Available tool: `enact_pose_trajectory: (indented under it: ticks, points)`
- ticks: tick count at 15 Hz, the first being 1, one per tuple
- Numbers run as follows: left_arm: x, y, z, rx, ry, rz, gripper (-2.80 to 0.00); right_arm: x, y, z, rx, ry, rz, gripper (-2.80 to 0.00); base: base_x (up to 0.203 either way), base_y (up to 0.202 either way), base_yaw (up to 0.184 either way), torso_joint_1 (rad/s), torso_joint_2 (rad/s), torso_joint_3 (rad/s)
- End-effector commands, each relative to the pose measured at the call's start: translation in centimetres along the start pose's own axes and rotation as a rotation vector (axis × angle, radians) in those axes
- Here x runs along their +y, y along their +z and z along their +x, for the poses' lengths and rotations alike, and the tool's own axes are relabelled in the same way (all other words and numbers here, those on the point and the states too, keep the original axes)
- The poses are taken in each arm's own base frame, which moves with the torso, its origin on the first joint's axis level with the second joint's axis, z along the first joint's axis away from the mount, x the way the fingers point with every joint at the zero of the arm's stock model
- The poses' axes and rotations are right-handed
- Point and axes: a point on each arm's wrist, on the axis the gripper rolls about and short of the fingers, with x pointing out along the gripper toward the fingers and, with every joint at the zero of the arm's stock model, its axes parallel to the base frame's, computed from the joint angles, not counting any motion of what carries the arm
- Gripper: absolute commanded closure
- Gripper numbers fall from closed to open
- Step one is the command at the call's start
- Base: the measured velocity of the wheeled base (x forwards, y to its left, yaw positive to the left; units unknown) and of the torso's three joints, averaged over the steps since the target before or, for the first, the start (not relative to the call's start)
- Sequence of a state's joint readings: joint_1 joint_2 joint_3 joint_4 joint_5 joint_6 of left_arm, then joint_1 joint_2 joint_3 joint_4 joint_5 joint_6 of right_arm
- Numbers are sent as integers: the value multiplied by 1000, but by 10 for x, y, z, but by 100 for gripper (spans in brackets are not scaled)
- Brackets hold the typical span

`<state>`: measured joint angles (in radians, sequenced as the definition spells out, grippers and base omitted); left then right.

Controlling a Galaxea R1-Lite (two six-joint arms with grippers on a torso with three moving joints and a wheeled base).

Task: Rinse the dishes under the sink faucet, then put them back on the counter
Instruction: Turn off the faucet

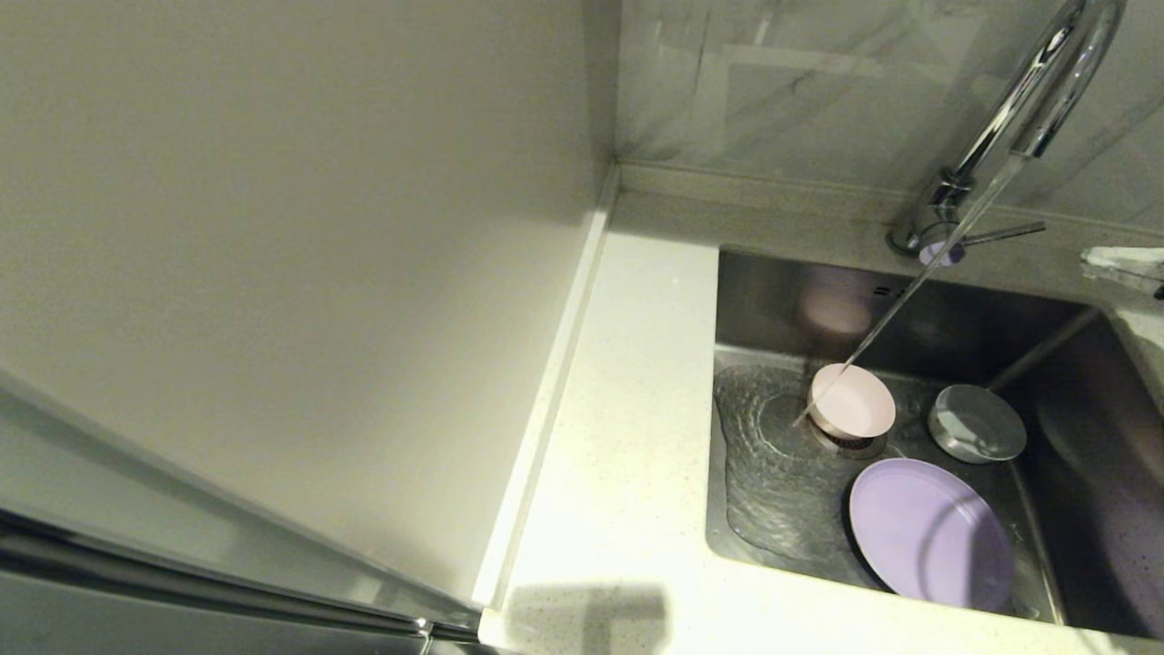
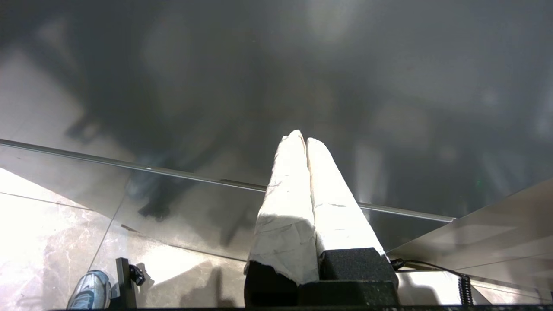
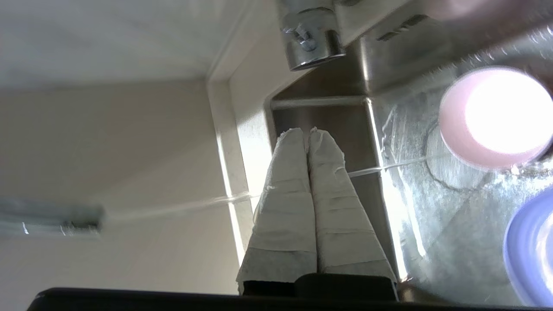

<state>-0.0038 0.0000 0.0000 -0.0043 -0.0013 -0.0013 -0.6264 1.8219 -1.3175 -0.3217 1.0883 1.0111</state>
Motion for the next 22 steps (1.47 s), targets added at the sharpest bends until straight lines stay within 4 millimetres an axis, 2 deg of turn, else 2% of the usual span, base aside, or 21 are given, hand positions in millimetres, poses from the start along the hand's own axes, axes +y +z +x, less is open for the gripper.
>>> enact_pose_trajectory:
  ticks: [1,5,14,16,22]
  points:
    - [0,-1,0,3,-1,0,0,-3,-2,1,16,53,-68,0,0,0,0,0,0,0]
    - [0,-1,0,3,1,0,0,2,-4,13,30,95,-133,0,0,0,0,0,0,0]
    - [0,-1,0,3,0,0,0,-16,-2,41,31,120,-174,0,0,0,0,0,0,0]
    - [0,-1,0,3,0,0,0,-15,-1,49,-6,125,-206,0,0,0,0,0,0,0]
    - [0,-1,0,3,-1,0,0,-17,6,54,-69,141,-269,0,0,0,0,0,0,0]
